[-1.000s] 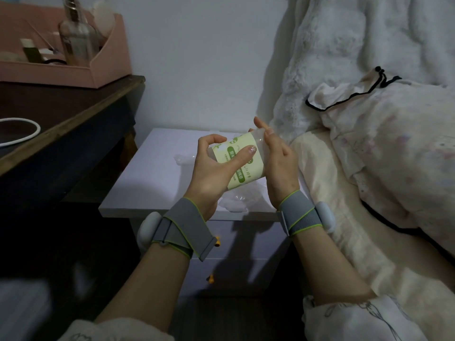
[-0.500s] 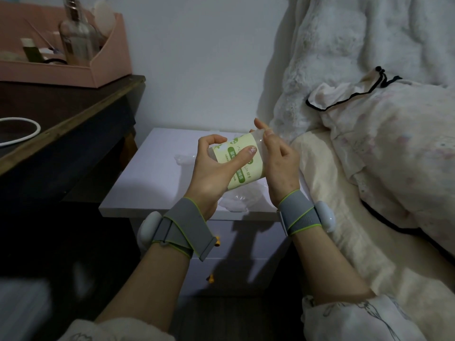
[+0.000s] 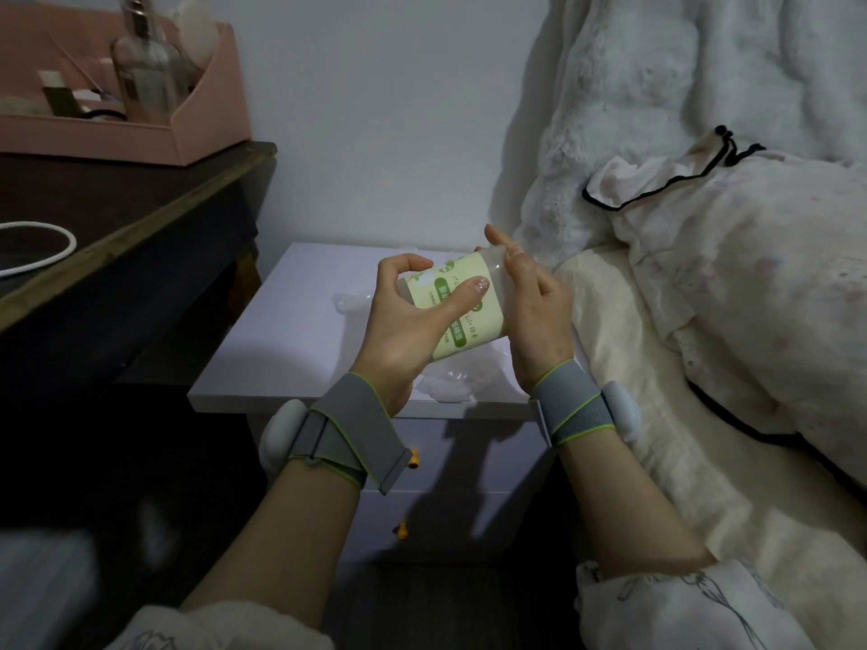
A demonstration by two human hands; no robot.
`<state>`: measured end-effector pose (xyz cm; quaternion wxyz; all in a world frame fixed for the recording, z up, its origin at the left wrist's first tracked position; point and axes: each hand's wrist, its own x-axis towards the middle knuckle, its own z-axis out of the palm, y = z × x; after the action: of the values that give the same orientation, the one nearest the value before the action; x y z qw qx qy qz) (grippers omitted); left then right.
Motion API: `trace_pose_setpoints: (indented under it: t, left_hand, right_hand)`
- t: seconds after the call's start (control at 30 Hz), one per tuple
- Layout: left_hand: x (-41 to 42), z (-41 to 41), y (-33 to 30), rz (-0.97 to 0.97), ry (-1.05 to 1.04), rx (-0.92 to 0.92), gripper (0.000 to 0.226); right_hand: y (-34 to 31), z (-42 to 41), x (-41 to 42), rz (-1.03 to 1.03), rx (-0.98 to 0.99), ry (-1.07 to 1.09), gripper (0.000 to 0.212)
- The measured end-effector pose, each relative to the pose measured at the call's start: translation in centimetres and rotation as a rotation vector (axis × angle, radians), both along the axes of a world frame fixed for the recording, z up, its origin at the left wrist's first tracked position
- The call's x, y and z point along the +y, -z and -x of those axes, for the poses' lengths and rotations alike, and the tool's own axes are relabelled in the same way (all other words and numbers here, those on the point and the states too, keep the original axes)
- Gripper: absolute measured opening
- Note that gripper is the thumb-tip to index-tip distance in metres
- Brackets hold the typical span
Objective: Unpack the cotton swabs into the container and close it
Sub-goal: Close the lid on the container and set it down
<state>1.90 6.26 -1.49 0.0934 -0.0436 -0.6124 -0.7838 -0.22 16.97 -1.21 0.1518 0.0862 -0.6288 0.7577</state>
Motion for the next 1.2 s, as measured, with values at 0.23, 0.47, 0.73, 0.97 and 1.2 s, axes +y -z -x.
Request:
trace_pose_setpoints:
  t: [0.23,0.47,0.73,0.97,1.2]
  left_hand:
    - [0.0,0.0,0.1,-0.008,-0.028,0.003,0.044]
    - [0.2,0.2,0.2,-0.083,-0.078,-0.052,0.041]
    - [-0.2,0.3,0.3,-0.052,-0.015,-0.135,0.05]
    - [-0.5,0.3,1.1,0.093,0.071,-0.065,0.066]
    - [-0.3,0.5,1.4,0.135,-0.005,-0.051,0.062]
  right_hand:
    - [0.2,0.0,-0.3,-0.029,0.019,-0.024,0.028]
    - [0.1,0.3,-0.2,-0.15,0.004,-0.096,0.028]
    - [0.6,0.7,0.3,-0.226,-0.022,-0.211,0.04]
    - [0.7,1.1,0.8,-0.205,-0.093,-0.215,0.031]
    - [0.9,1.2,0.9,-0.14,-0.145,-0.248,0.032]
